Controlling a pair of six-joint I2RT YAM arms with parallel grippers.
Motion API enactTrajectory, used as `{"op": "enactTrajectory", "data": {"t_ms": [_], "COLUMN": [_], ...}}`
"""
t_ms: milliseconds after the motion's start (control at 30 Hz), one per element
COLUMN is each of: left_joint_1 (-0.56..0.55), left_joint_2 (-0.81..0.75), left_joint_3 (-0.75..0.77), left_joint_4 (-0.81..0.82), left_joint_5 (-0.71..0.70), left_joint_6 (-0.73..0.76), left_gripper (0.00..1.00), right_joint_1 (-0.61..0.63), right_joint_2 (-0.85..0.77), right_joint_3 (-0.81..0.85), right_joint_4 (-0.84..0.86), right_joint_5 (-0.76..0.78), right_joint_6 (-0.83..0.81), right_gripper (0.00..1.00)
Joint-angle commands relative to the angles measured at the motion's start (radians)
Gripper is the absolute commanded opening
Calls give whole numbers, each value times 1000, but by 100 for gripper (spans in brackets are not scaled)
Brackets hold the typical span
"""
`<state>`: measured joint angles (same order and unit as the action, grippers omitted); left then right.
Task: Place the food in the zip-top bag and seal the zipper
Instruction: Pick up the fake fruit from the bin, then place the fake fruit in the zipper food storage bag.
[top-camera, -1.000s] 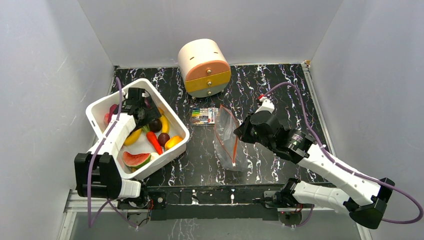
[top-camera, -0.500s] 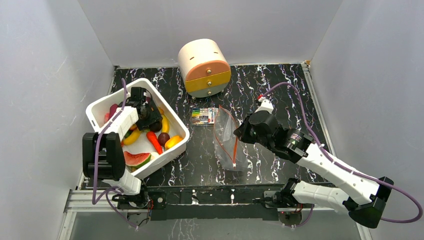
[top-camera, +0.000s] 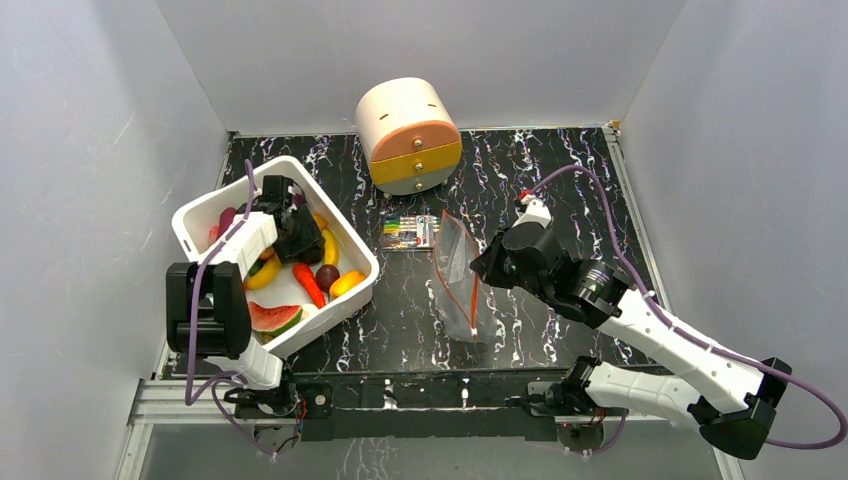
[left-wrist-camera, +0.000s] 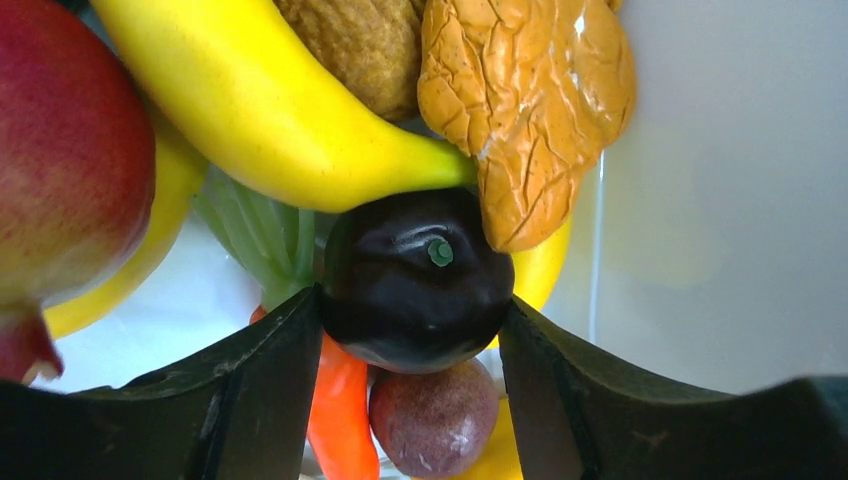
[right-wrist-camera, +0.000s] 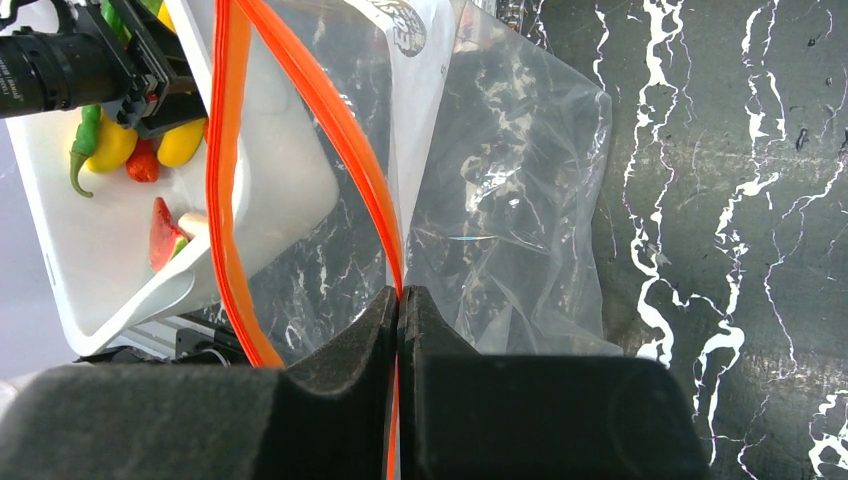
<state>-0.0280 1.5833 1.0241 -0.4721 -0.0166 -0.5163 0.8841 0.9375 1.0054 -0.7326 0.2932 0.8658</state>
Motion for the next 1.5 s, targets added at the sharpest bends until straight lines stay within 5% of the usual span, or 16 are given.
{"op": "enactTrajectory", "data": {"t_ms": [0, 267, 1000, 1233, 1467], "left_joint_1": [7, 6, -10, -60, -236], "left_joint_2": [-94, -234, -510, -566, -559], "left_joint_3": [45, 76, 59, 39, 39], "left_joint_4": [-74, -147, -69, 94, 197], "left_joint_5": [7, 64, 765, 874, 805], "left_joint_6": [-1, 14, -63, -224, -320], "left_gripper": [48, 47, 43, 42, 42], "right_joint_1": [0, -1, 0, -1, 0], "right_joint_2": [-6, 23, 155, 193, 213], "right_joint_3": [31, 47, 69, 90, 110], "right_joint_4": [29, 26, 193, 239, 265], "right_joint_5": [15, 30, -70, -94, -107], "right_joint_6": [-4, -8, -4, 8, 15], "right_gripper": [0, 0, 0, 0, 0]}}
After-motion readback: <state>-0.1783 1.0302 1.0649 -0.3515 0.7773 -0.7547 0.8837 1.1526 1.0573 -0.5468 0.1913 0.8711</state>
